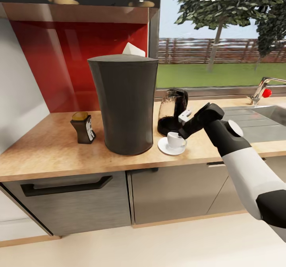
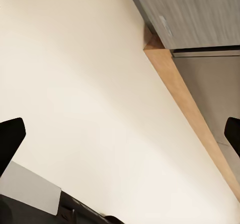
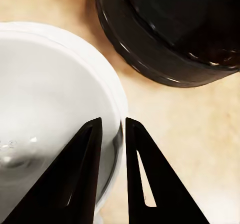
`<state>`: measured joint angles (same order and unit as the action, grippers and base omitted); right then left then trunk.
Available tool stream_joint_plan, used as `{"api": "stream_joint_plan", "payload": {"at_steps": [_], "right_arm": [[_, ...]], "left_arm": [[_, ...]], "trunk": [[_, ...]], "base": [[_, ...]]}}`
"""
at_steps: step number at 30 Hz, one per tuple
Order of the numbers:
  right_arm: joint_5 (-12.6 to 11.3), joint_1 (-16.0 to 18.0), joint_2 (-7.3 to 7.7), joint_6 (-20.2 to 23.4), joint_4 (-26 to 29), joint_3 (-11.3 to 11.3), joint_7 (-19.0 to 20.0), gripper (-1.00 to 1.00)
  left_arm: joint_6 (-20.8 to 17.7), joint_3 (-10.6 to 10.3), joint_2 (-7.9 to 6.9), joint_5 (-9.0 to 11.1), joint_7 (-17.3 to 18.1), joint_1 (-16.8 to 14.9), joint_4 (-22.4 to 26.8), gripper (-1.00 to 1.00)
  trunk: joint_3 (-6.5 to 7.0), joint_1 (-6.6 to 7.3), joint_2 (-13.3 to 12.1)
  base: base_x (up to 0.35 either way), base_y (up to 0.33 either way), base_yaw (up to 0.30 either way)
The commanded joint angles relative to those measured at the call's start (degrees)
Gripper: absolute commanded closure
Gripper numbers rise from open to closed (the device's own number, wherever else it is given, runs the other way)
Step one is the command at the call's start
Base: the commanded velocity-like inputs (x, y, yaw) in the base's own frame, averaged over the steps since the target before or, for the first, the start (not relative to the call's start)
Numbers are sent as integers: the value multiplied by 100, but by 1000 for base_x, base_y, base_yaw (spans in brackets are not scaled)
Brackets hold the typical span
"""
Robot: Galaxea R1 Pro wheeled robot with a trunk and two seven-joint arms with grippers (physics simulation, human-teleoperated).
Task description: Set up a coffee station on the kitchen countertop: keep the coffee maker on the countertop, move the bottle of coffee from the kitchen shelf to the counter next to the coffee maker, place a paper coffee filter on top of the coffee maker, put the saucer next to the coffee maker with the coffee cup on the saucer, and place the electric kettle next to the coffee maker.
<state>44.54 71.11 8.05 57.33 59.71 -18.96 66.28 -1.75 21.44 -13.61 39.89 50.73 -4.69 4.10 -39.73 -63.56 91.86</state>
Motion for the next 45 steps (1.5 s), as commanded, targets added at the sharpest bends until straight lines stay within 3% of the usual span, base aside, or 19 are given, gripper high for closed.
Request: {"api": "stream_joint_plan", "payload": {"at_steps": [1,32,33,45], "right_arm": [[55,4,4,22,5,-13,60,100],[39,-1,-3,24,-4,-11,60,100],[38,-1,-3,24,-4,-11,60,-100],[37,-2,-2,24,5,-11,68,-100]], "left_arm": [[-19,9,-1,10,20,-4,-5,-100],[-19,9,-1,10,24,-4,-5,-100],[-19,9,-1,10,24,-4,-5,-100],[-19,9,-1,9,24,-5,-5,-100]], "trunk": [[-6,0,4],[-6,0,4],[-6,0,4],[-6,0,4]], "base": [[0,0,0],[0,0,0],[0,0,0],[0,0,0]]}}
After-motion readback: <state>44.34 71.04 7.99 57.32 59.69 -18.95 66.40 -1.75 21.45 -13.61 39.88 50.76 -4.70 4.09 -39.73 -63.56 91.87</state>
